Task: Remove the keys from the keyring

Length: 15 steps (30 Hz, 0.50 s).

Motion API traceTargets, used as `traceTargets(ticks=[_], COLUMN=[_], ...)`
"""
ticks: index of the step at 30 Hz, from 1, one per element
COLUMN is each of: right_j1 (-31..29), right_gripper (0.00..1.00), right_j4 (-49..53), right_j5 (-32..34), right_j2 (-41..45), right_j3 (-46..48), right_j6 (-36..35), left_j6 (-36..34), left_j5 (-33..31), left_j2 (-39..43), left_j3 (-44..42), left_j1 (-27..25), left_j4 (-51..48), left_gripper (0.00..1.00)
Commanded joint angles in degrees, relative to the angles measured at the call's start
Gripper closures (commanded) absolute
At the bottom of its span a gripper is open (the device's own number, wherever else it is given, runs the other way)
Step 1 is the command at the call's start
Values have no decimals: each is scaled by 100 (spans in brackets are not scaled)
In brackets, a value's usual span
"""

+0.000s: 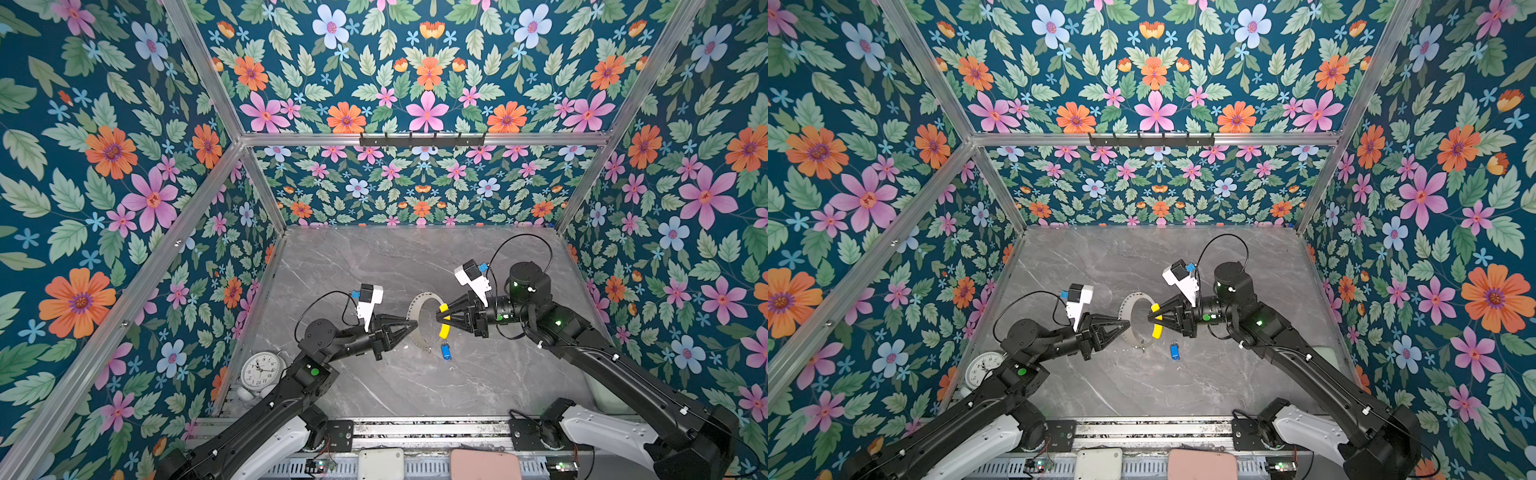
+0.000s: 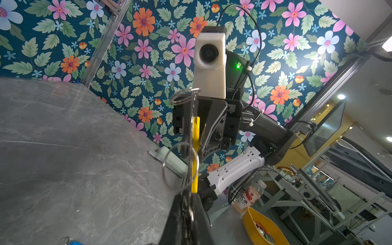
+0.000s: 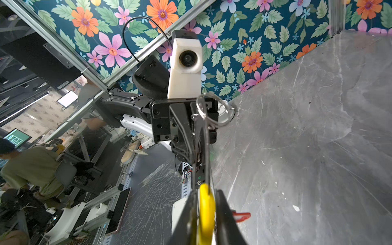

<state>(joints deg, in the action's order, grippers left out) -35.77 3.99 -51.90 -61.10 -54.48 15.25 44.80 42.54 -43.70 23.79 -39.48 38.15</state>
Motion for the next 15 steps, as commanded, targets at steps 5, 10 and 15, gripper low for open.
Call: traceTargets(ticks=[5,10,15], right_j1=[4,5,-312], right_gripper=[52,48,48], right_j4=[-315,-543,-795], right_j5=[1415,2260,2966], right_j2=[353,781,1168], right_j3=[137,491,975], right_j6=[456,733,720], left_j6=[446,479,454], left_j5=[-753,-1488,-2276], left_j2=[-41,-9,106], left_j3=[-43,-34,55], left_j1=[7,-49,-96], left_j4=[789,811,414], left_gripper=[100,100,100])
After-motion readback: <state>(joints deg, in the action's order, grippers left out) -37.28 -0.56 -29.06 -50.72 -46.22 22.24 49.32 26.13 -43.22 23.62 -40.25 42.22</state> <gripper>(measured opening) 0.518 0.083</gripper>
